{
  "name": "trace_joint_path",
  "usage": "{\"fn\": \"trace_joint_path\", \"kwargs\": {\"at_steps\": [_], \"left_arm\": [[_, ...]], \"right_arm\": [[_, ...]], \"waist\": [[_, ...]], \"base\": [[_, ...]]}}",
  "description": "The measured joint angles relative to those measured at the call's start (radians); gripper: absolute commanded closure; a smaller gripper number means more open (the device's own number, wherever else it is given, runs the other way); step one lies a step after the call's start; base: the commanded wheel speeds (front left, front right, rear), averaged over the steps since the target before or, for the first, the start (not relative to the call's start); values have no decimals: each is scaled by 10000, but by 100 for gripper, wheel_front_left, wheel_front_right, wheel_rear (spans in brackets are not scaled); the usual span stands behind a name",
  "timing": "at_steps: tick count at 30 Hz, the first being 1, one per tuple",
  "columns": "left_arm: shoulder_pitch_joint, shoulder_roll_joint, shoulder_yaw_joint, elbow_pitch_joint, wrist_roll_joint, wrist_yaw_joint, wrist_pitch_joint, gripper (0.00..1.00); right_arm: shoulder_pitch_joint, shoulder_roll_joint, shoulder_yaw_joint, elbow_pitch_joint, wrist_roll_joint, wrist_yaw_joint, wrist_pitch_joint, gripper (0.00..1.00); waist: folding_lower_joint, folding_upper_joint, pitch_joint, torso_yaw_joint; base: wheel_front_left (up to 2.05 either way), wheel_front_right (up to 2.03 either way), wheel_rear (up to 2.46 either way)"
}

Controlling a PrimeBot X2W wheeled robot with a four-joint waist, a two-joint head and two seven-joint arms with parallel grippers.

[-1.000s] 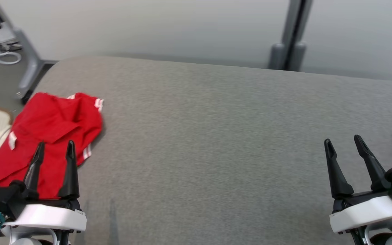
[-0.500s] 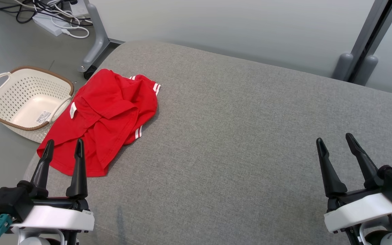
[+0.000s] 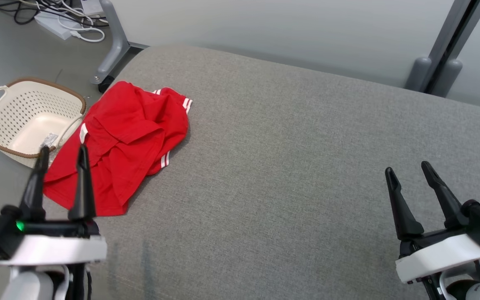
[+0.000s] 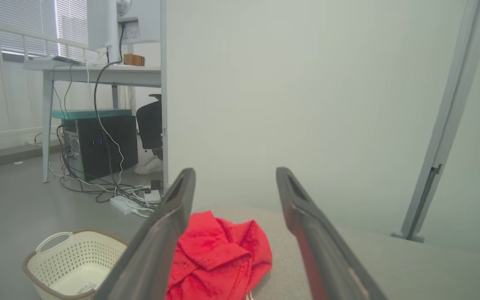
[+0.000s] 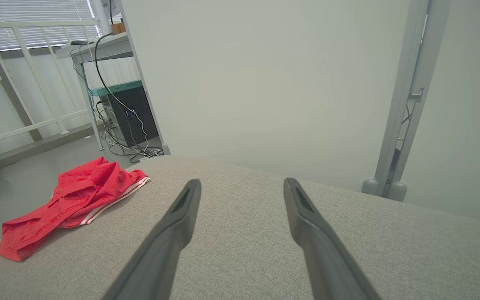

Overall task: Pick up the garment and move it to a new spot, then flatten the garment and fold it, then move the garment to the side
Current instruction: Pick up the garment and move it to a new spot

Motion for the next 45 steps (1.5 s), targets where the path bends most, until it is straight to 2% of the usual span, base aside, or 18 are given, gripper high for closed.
{"fn": "trace_joint_path", "kwargs": {"at_steps": [7, 11, 16, 24, 28, 34, 37, 45], "left_arm": [[-1948, -167, 949, -313, 309, -405, -2, 0], [-3133, 12, 1350, 420, 326, -790, -2, 0], [-4279, 209, 1423, 2736, 94, -1325, -2, 0], [-5403, 67, 1137, 6893, -623, -1935, 153, 0], [-5898, 82, 894, 8694, -876, -2067, 393, 0], [-6481, 86, 451, 10268, -1099, -2157, 539, 0], [-6679, 182, 194, 10742, -1108, -2171, 587, 100], [-6907, 711, -44, 10688, -1057, -2171, 105, 100]], "right_arm": [[-531, -205, 251, -499, -92, 0, 416, 0], [-988, -305, 339, -779, -182, 0, 593, 0], [-1429, -378, 512, -855, -257, 0, 644, 0], [-1880, -447, 805, -809, -268, 0, 579, 0], [-2083, -481, 876, -732, -268, 0, 562, 0], [-2172, -460, 924, -583, -174, 0, 470, 0], [-2174, -439, 941, -476, -144, 0, 426, 0], [-2114, -360, 838, -155, 40, 0, 132, 0]], "waist": [[0, 0, 749, -318], [0, 0, 1406, -578], [0, 0, 2290, -931], [0, 0, 3399, -1455], [0, 0, 3692, -1632], [1, 0, 3854, -1738], [0, 0, 3829, -1751], [0, 0, 3346, -1810]], "base": [[0, 0, 0], [0, 0, 0], [0, 0, 0], [0, 0, 0], [0, 0, 0], [0, 0, 0], [0, 0, 0], [0, 0, 0]]}}
